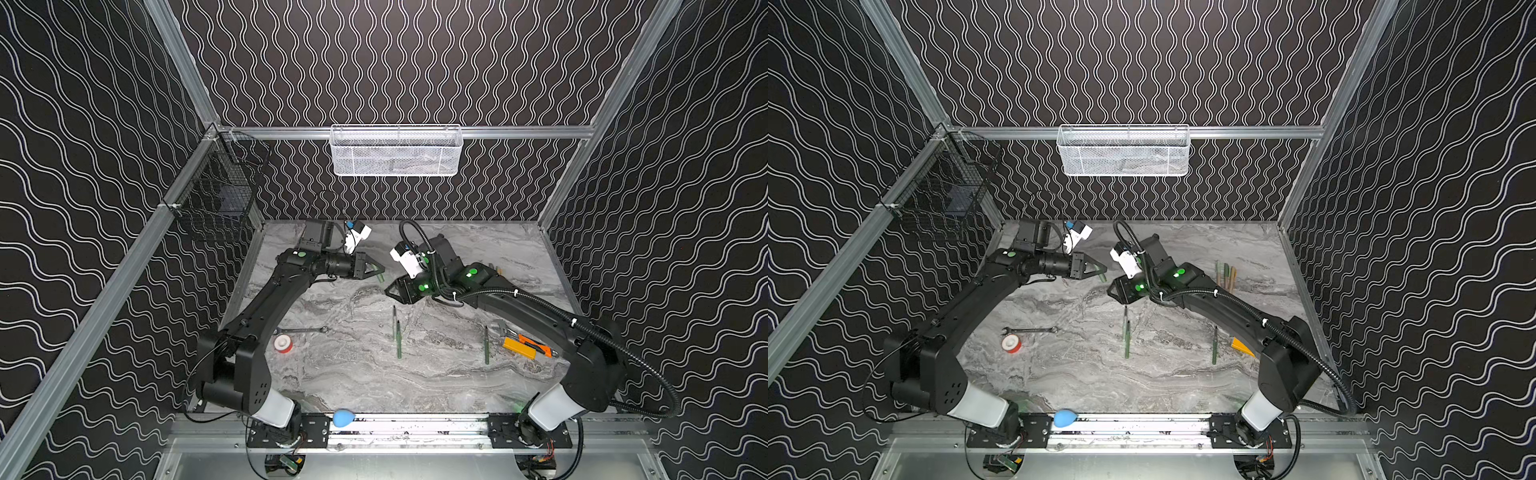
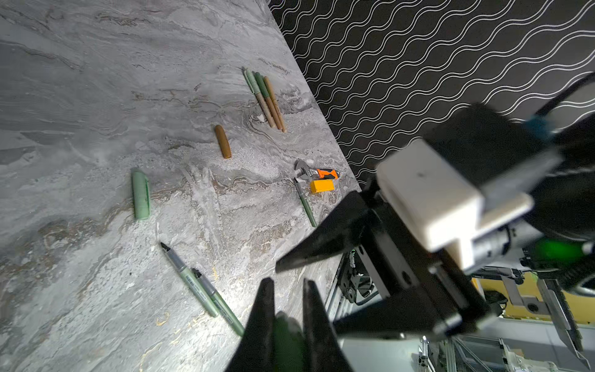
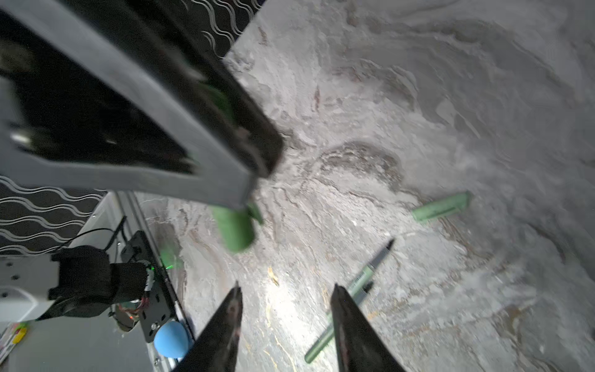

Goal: Insert the pens into the pen caps
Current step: 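Close the left gripper on the cap while the right gripper opens and releases it, then move the open right gripper to the green pen beside the wrench, then close the right gripper on the green pen body below the nib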

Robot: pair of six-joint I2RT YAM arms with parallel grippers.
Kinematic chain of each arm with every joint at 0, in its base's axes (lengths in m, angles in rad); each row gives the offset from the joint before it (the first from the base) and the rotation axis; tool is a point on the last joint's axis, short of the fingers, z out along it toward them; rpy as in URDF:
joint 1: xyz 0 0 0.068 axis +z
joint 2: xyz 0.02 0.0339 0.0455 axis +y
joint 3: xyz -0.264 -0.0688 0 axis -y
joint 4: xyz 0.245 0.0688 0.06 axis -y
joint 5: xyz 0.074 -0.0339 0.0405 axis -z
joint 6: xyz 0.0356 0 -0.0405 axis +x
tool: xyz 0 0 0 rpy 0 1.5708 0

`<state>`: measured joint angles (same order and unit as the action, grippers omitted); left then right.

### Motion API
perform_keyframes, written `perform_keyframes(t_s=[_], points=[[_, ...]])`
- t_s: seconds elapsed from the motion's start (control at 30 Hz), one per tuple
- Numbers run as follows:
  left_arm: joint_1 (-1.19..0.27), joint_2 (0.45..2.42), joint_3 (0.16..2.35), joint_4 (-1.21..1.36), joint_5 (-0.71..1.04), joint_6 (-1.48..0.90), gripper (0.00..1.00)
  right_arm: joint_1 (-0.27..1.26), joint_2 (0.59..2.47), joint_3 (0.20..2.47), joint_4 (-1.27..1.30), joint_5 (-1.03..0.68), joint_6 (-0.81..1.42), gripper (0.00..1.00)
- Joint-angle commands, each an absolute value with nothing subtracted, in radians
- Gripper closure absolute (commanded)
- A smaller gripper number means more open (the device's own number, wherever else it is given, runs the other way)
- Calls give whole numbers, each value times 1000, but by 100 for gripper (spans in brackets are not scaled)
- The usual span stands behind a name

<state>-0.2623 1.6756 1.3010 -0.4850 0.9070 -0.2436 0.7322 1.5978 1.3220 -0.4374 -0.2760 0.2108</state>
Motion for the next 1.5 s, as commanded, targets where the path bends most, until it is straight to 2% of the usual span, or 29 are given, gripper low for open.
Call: perform_keyframes(t_s=[0.0, 0.17, 0.43, 0.63, 0.9, 1.23, 1.47], points=[[-261, 1669, 1295, -483, 869, -214, 100, 708, 1572, 1267, -539, -153, 315, 49], [-261, 1672, 1300, -488, 870, -210, 100, 692, 1526, 1134, -663, 22, 508, 46], [-260, 1687, 1303, -480, 887, -220, 100, 683, 1453, 944, -815, 206, 729, 42], [-261, 1698, 1317, -484, 896, -221, 100, 577, 1386, 828, -799, 179, 750, 41], [-261, 1708, 1327, -489, 902, -223, 100, 413, 1364, 744, -709, 101, 628, 43], [-261, 1712, 1333, -493, 904, -220, 100, 344, 1448, 724, -646, 55, 560, 63], [-260, 1735, 1350, -491, 916, -222, 100, 345, 1511, 742, -617, -1, 511, 83]])
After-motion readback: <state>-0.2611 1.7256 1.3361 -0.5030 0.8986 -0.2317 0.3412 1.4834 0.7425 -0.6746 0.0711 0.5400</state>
